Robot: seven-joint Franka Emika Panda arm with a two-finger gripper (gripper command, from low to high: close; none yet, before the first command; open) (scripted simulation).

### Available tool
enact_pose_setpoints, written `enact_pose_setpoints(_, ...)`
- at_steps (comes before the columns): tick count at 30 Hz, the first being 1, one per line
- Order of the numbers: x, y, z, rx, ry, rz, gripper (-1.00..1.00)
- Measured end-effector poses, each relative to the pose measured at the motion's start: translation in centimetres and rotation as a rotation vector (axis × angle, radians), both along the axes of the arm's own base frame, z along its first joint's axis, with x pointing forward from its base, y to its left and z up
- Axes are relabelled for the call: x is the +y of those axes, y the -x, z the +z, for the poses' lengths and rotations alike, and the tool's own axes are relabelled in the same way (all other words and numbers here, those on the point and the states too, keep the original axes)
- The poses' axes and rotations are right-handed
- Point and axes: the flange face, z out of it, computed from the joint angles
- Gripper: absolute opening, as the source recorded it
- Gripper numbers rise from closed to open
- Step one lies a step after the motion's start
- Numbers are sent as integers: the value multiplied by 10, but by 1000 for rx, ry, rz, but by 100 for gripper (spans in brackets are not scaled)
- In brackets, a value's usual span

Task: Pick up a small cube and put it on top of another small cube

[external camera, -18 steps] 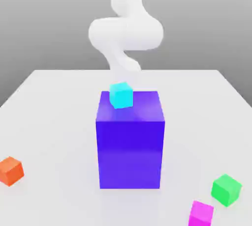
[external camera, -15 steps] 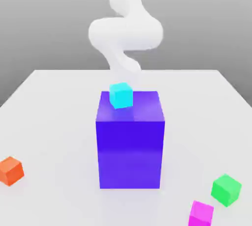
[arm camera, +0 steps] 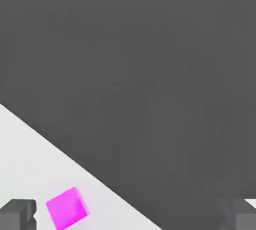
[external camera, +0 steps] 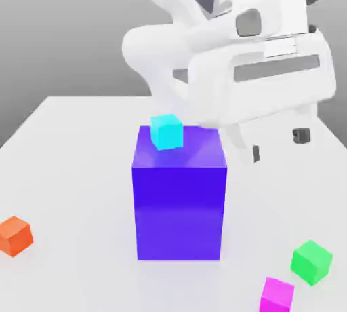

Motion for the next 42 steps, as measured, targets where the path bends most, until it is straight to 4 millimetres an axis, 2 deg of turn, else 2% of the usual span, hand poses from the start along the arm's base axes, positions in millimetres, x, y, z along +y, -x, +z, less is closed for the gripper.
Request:
enact_pose_setpoints(2, 16, 0, -36, 39, 32, 77, 0)
enact_pose_setpoints(9, 43, 14, -160, 169, 154, 310, 0)
enact_pose_setpoints(15, 49, 22, -251, 207, 194, 386, 0)
enact_pose_setpoints(16, 49, 23, -259, 207, 194, 386, -100)
enact_pose_setpoints(22, 49, 23, -262, 209, 194, 386, -100)
enact_pose_setpoints(24, 49, 22, -247, 208, 195, 387, -100)
enact_pose_setpoints(27, 49, 23, -209, 209, 194, 387, -100)
enact_pose_setpoints(30, 69, 38, -189, 219, 180, 372, -100)
enact_pose_setpoints(38, 130, 98, -150, 219, 181, 319, -100)
enact_pose_setpoints(40, 135, 103, -165, 216, 184, 314, -100)
enact_pose_setpoints(42, 137, 104, -190, 215, 186, 313, -100)
